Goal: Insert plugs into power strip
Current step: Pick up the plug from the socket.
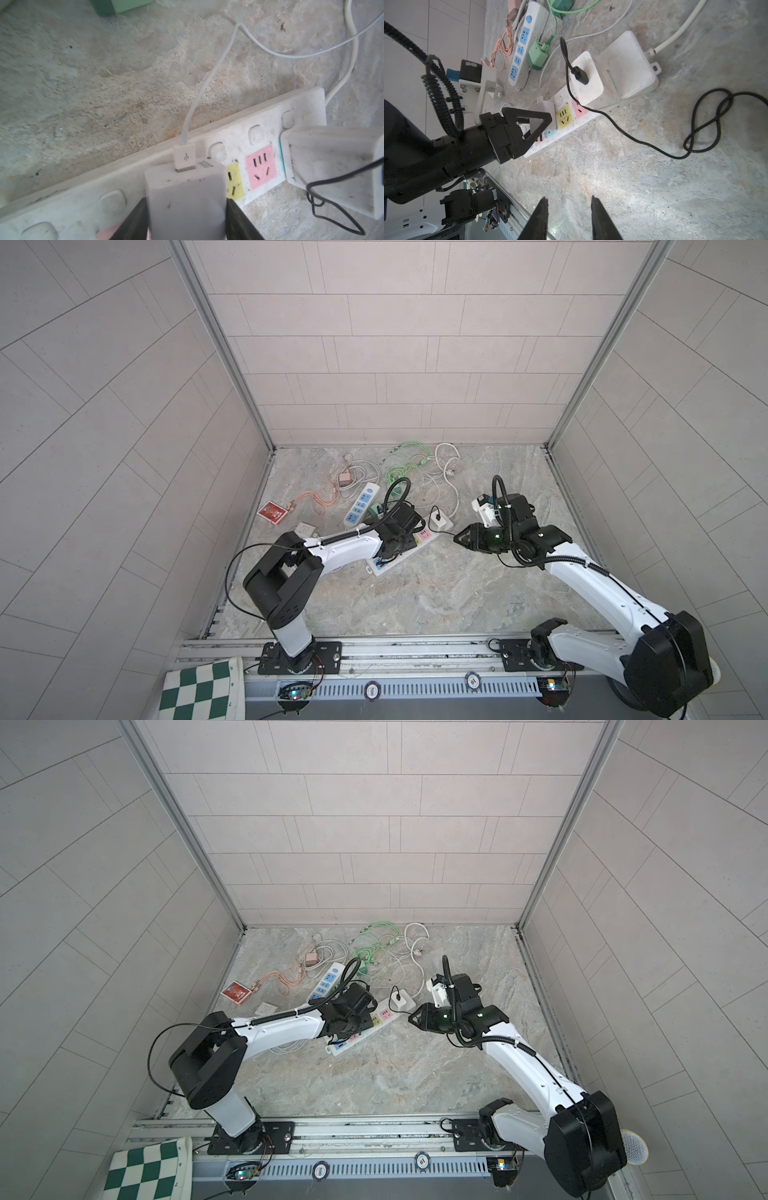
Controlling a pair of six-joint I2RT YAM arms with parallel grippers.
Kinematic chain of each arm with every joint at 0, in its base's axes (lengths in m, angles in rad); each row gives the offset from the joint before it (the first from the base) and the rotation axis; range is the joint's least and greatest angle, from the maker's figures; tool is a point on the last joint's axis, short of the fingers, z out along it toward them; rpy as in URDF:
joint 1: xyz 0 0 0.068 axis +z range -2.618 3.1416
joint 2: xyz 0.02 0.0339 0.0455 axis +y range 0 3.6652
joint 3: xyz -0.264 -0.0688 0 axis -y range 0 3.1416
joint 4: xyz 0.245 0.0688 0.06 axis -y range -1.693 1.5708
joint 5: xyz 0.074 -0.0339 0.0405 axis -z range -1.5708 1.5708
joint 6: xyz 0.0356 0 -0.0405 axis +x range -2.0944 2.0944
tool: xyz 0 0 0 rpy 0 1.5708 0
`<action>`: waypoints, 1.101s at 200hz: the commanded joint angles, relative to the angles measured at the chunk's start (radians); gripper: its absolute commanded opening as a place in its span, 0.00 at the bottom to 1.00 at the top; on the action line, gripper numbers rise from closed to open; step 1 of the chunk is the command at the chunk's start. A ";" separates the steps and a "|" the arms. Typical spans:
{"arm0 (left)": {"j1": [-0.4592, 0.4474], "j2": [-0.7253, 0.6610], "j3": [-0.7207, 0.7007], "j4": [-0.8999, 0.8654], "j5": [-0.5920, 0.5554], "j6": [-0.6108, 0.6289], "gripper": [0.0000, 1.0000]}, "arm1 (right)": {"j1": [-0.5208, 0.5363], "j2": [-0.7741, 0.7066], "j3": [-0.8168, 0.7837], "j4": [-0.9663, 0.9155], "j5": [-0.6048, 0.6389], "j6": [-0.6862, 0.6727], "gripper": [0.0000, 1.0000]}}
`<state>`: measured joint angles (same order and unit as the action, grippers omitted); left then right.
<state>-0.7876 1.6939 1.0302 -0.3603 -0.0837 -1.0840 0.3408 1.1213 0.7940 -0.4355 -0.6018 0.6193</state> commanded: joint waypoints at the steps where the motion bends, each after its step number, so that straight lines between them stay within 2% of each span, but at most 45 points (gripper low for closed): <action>1: -0.001 0.012 -0.028 -0.180 -0.054 0.095 0.47 | -0.005 -0.031 0.002 -0.014 -0.025 -0.034 0.35; 30: -0.002 -0.052 -0.001 -0.159 -0.121 0.256 0.44 | -0.007 -0.050 0.024 -0.029 -0.051 -0.040 0.35; 66: -0.001 -0.150 -0.011 -0.006 -0.144 0.468 0.40 | -0.006 -0.039 0.080 -0.049 -0.095 -0.033 0.35; 80: -0.001 -0.176 -0.014 0.046 -0.144 0.512 0.40 | -0.007 -0.024 0.102 -0.050 -0.124 -0.024 0.35; 116: -0.001 -0.243 -0.093 0.311 0.011 0.648 0.42 | -0.005 0.010 0.116 0.080 -0.248 0.072 0.35; 134: -0.001 -0.270 -0.134 0.422 0.075 0.693 0.42 | -0.006 0.020 0.136 0.119 -0.267 0.091 0.35; 220: -0.002 -0.309 -0.121 0.407 0.237 0.798 0.41 | -0.039 0.064 0.227 0.039 -0.303 0.036 0.36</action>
<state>-0.7868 1.3987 0.9009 0.0269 0.0933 -0.3401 0.3233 1.1843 0.9928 -0.3611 -0.8742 0.6842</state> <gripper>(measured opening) 0.569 0.356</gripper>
